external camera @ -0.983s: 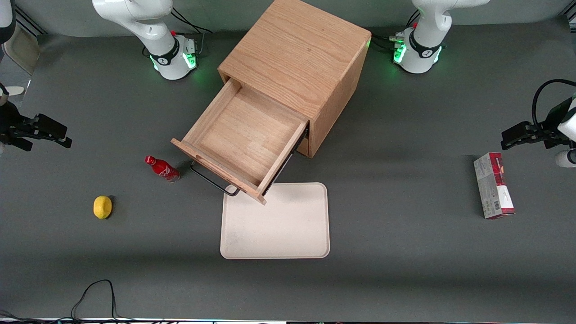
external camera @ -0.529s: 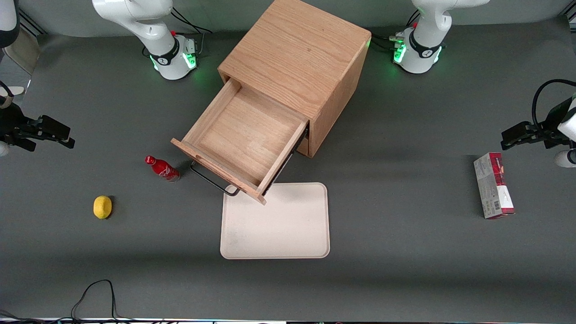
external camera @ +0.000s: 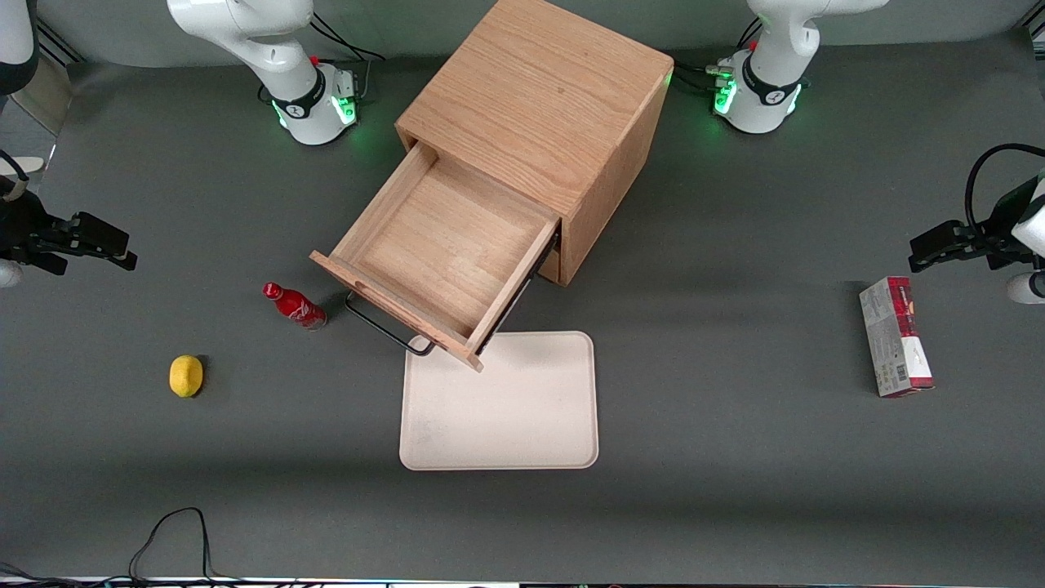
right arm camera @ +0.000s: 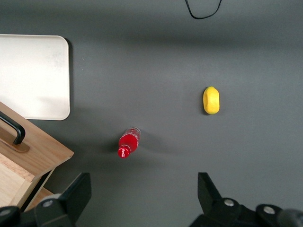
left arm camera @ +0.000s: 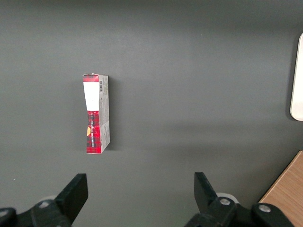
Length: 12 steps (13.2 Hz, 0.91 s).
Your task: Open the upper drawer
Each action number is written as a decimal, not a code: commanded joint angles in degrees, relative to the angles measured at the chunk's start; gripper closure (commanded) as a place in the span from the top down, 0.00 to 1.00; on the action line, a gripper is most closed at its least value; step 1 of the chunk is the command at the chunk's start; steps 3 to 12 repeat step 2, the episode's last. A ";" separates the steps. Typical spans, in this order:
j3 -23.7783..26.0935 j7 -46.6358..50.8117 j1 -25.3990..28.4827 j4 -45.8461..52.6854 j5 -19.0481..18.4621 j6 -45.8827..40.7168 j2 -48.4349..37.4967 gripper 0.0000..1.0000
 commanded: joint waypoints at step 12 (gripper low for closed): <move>-0.36 1.59 0.52 -0.33 -1.24 0.51 -0.28 1.00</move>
